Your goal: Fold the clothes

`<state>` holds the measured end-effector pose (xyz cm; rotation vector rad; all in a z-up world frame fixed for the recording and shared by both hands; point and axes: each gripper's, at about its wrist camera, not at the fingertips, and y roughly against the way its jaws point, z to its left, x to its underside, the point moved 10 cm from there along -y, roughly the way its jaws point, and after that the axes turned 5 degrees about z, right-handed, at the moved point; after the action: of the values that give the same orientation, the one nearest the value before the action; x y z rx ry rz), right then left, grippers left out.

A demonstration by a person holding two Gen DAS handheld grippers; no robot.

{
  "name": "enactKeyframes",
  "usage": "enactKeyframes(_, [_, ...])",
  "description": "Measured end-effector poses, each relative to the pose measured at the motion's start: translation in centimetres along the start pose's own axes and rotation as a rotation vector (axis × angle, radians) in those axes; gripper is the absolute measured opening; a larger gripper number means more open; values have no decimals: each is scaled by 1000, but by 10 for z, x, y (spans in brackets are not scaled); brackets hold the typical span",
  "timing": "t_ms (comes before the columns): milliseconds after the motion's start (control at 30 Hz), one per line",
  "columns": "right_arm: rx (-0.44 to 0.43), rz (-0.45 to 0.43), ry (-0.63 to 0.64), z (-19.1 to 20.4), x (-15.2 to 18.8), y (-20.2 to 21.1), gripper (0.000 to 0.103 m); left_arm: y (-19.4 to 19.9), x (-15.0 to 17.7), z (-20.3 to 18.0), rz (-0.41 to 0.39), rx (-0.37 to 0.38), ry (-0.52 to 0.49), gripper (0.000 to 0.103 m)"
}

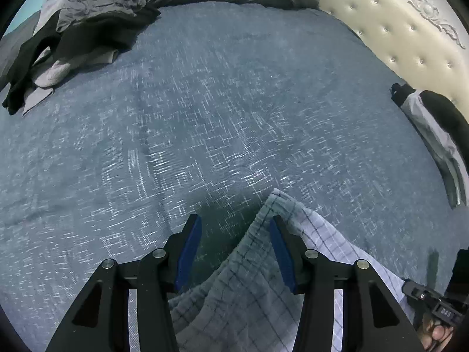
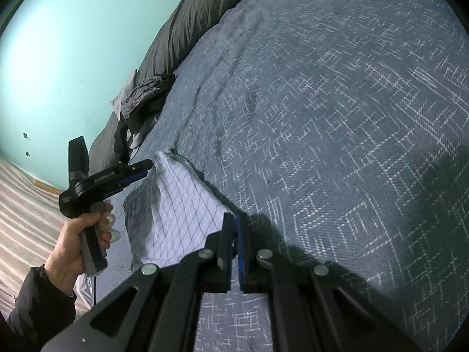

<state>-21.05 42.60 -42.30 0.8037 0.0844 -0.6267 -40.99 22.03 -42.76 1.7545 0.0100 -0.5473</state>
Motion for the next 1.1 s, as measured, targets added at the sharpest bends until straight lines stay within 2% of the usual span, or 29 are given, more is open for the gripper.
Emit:
enactKeyframes(200, [4,3,1,-1,0,-1,2,-6,-4,4,1,4,33,52])
enactKeyframes(433, [2,0,-2,-1,-1,0,2,31,-8,6,-43,31,25,52])
enactKeyframes(533, [-1,-4,-5,-1,-1,1,2,54,2,17,-62,55,42,52])
enactKeyframes(733, [-4,-8,-12,0,-1,2,2,79,44,44,-72,68,45,52])
enactKeyframes(933, [-2,-12,-16,1,0,1,2,69,71,72,-47,114,130,52])
enactKeyframes(1100, [4,-11,-16,1,-1,-2,2,60,80,75,-45,186,184,52])
